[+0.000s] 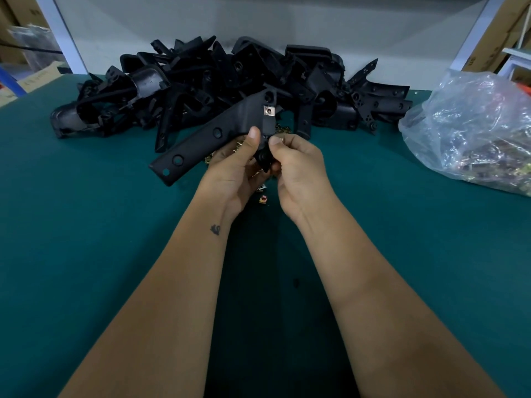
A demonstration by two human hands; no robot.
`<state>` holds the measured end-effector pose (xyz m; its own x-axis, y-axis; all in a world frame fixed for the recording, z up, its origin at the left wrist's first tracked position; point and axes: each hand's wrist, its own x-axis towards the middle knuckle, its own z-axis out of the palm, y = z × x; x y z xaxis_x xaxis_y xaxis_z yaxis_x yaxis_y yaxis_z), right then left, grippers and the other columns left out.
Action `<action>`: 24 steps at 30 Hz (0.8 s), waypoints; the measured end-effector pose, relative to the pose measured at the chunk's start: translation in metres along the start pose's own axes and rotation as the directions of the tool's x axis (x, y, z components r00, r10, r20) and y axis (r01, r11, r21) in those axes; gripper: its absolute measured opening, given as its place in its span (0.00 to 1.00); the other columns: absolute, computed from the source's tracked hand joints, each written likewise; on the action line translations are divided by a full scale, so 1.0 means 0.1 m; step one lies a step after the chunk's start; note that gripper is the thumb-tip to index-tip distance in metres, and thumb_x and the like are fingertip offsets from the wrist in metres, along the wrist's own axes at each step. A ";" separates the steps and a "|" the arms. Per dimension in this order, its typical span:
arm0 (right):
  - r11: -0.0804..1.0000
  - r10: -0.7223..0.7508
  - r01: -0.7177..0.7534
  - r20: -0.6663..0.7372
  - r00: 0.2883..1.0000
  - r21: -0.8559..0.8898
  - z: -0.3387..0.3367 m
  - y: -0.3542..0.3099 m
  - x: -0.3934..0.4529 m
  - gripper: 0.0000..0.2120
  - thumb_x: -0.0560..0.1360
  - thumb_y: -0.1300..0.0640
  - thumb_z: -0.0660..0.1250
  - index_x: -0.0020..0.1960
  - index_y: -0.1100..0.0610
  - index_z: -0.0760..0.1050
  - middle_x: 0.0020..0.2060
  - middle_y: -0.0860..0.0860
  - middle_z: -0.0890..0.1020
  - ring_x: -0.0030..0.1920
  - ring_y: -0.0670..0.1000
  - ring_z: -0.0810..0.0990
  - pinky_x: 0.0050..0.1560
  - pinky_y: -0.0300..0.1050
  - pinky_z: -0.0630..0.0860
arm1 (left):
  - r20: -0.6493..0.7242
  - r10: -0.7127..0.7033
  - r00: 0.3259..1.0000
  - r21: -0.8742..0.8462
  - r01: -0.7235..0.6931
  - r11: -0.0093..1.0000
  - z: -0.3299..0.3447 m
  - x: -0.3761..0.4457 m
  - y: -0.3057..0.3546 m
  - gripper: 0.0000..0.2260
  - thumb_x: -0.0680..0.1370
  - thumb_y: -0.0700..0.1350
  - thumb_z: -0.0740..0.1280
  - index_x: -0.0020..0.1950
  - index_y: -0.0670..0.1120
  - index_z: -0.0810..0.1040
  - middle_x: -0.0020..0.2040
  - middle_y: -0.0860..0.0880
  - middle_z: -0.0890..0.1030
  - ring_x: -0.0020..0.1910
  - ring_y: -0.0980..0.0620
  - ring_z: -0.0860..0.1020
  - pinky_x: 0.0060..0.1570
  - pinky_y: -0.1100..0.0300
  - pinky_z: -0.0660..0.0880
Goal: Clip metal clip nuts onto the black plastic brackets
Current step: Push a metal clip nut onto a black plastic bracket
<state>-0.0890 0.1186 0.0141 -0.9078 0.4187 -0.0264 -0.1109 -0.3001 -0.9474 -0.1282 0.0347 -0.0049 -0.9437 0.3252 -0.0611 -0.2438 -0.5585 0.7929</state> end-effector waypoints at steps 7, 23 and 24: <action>0.999 0.034 -0.034 0.022 0.999 -0.011 0.04 0.01 -0.02 0.13 0.79 0.64 0.65 0.36 0.56 0.74 0.30 0.48 0.78 0.30 0.42 0.75 0.32 0.34 0.72 | 0.000 -0.043 0.999 -0.033 0.043 0.999 -0.03 0.03 0.04 0.07 0.79 0.45 0.69 0.49 0.42 0.79 0.39 0.47 0.85 0.38 0.52 0.85 0.36 0.61 0.80; 0.924 -0.267 0.259 0.011 0.964 -0.282 -0.01 0.08 -0.03 0.04 0.74 0.55 0.73 0.45 0.55 0.80 0.39 0.47 0.83 0.40 0.41 0.81 0.41 0.34 0.76 | -0.007 -0.038 0.999 -0.130 0.037 0.991 0.00 -0.02 -0.03 0.11 0.79 0.48 0.68 0.54 0.42 0.82 0.49 0.45 0.85 0.51 0.49 0.84 0.56 0.56 0.80; 0.887 -0.311 0.291 0.003 0.950 -0.358 -0.01 0.11 -0.03 0.06 0.74 0.53 0.73 0.47 0.54 0.80 0.43 0.48 0.83 0.44 0.42 0.81 0.44 0.36 0.77 | 0.004 -0.049 0.999 -0.138 0.050 0.989 0.00 -0.03 -0.04 0.12 0.79 0.48 0.68 0.55 0.42 0.82 0.49 0.45 0.85 0.52 0.48 0.84 0.58 0.54 0.80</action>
<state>-0.0874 0.1151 0.0038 -0.8293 0.4890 0.2705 -0.2182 0.1623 -0.9623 -0.1249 0.0357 -0.0076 -0.9295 0.3558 -0.0975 -0.3189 -0.6418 0.6975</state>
